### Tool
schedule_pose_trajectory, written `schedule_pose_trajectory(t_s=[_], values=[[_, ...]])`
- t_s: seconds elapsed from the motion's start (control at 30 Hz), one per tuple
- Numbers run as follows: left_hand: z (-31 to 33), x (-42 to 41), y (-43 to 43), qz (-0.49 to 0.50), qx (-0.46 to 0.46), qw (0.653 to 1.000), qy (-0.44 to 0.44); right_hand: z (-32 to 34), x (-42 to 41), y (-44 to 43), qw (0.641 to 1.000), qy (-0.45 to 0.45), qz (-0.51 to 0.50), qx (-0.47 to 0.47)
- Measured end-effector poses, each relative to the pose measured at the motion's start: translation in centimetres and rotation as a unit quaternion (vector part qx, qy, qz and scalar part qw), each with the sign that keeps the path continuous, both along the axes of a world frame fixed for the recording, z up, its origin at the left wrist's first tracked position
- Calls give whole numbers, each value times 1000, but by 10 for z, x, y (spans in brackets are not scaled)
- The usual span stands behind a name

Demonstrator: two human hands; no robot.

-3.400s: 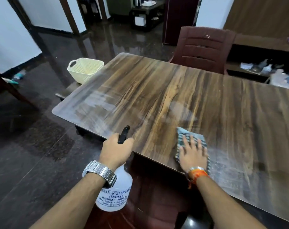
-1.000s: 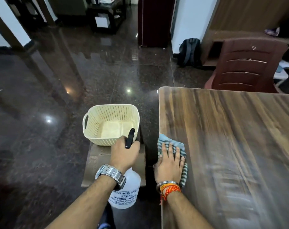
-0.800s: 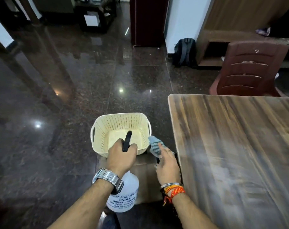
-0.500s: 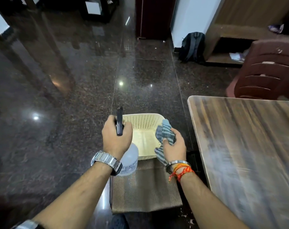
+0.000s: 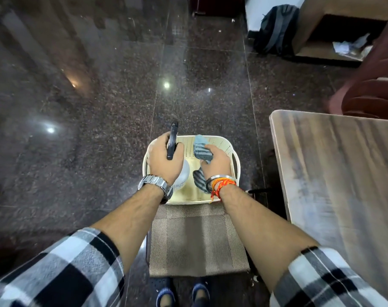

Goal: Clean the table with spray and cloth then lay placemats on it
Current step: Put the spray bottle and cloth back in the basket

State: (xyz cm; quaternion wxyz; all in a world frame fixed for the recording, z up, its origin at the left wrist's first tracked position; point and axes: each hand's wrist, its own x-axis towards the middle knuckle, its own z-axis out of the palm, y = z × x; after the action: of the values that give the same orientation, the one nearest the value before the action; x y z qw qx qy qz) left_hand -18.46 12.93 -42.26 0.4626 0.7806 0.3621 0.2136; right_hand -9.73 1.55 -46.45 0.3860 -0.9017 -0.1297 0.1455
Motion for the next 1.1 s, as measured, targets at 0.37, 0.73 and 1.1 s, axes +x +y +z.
schedule_pose_trajectory(t_s=[0.37, 0.73, 1.1], values=[[-56, -9, 6, -69, -26, 997, 34, -52, 15, -7, 981, 19, 84, -171], [-62, -59, -6, -28, -57, 986, 158, -22, -35, -52, 988, -119, -61, 73], [-132, -200, -92, -10, -170, 871, 461, -116, -159, -185, 943, 167, -126, -260]])
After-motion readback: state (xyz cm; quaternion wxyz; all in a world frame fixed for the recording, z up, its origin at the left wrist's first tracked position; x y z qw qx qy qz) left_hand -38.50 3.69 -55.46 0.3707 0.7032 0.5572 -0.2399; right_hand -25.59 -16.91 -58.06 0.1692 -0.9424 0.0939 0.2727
